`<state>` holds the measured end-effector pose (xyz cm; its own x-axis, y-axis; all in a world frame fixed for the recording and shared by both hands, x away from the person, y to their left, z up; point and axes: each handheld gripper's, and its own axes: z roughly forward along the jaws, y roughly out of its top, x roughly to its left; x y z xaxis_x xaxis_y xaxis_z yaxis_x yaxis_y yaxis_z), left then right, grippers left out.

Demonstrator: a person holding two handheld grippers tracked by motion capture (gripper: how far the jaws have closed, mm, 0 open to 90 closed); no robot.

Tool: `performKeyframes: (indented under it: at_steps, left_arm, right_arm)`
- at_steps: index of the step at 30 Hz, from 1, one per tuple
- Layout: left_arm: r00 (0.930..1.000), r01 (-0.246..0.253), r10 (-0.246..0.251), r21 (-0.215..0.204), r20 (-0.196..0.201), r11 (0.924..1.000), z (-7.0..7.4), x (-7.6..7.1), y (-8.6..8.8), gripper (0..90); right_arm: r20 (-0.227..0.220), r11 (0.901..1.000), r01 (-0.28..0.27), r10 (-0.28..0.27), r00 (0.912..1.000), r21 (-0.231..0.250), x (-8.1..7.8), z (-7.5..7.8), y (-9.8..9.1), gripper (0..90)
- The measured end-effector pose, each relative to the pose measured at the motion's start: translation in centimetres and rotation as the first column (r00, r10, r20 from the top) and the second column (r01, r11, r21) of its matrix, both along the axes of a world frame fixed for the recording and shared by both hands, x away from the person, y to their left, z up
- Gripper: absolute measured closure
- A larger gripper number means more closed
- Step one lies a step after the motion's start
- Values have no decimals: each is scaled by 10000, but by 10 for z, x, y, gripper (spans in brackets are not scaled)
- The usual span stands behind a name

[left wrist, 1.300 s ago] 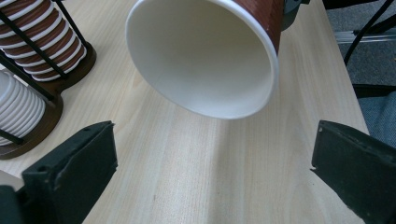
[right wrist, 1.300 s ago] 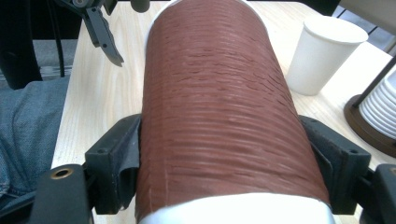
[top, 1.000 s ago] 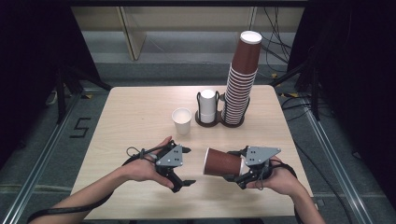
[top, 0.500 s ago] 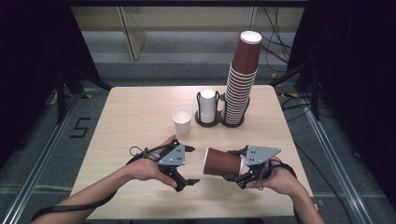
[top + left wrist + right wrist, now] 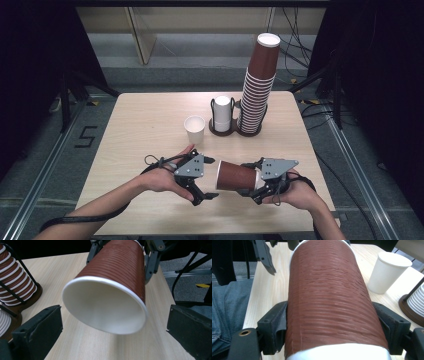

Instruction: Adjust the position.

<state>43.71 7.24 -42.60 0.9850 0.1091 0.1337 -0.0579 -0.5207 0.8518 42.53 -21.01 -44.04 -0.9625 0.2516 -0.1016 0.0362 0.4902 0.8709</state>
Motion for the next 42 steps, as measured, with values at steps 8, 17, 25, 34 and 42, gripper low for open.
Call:
performKeyframes:
  at_steps: [8, 17, 25, 34, 42]
  left_arm:
    - [9999, 78, -78, -1, -147, 10000, -3, 4, -7, 0]
    - [9998, 66, -68, -109, -207, 9999, -6, 7, -9, 0]
    - [9995, 193, -200, -246, -262, 9995, -7, 7, -10, 0]
    - [9994, 279, -286, -366, -187, 9989, -7, 6, -11, 58]
    - [9993, 347, -346, -106, 109, 9993, -5, 4, -11, 74]
  right_arm:
    - [78, 9993, -375, 375, 9993, -43, -1, -1, 9, 221]
    - [333, 9985, -547, 547, 9979, -22, 0, 2, 12, 221]
    - [270, 9975, -681, 676, 9973, 164, 0, 3, 14, 221]
    - [152, 9963, -802, 798, 9967, 305, 1, 2, 15, 220]
    - [-231, 9974, -680, 685, 9974, 226, 1, 0, 17, 217]
